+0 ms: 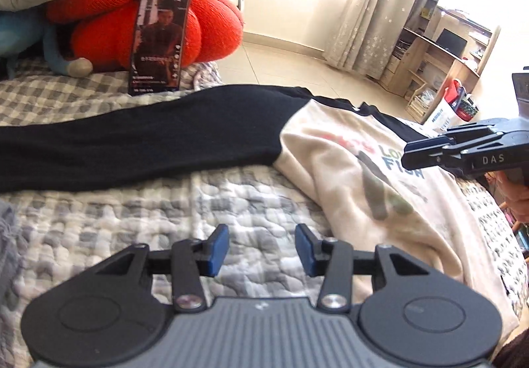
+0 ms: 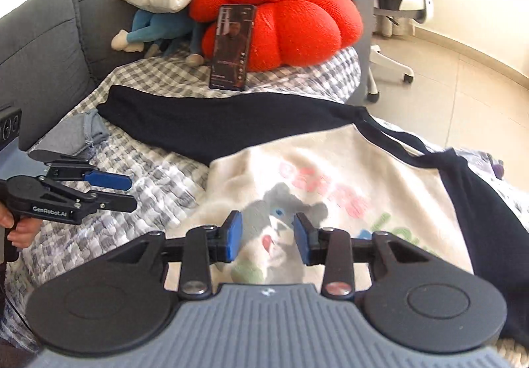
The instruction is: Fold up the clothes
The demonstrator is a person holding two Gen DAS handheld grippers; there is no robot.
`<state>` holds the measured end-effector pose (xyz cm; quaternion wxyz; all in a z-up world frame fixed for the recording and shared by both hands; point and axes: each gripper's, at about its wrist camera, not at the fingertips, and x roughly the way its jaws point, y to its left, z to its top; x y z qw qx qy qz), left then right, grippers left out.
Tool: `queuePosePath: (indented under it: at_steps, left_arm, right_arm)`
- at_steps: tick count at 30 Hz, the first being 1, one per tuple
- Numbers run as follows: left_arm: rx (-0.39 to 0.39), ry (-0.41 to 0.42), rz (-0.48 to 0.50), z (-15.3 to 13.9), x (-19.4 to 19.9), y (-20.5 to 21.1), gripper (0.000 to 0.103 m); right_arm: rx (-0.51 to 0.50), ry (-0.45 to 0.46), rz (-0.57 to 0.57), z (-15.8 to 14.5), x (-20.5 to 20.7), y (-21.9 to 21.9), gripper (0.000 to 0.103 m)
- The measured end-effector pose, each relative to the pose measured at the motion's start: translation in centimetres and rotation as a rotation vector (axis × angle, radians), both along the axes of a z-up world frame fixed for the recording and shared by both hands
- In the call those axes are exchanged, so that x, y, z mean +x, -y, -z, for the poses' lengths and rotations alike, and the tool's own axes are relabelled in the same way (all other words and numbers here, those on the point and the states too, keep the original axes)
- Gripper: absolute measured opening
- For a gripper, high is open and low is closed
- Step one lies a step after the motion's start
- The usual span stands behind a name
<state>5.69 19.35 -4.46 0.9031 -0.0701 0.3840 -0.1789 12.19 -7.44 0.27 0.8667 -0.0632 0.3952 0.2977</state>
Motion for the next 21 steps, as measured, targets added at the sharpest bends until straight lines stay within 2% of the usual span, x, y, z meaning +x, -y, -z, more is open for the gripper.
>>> queuePosePath:
  at_steps: [8,16,21]
  left_arm:
    - [-0.081,-0.06,0.032,0.7,-2.9,1.4,0.04]
    - [-0.08,-0.063,0.056,0.6,-5.4,2.7,0.04]
    - [-0.091,-0.076,0.068,0.6,-6.4,3.0,0.04]
  right_arm:
    - [-0.007,-0.082,0.113,0.9,-3.8,4.5,0.04]
    - [-0.067,-0.145,0.096,1.5,-8.8,4.8,0.04]
    - [-0.061,-0.161,0.144,1.3,-11.4,7.2,0.041]
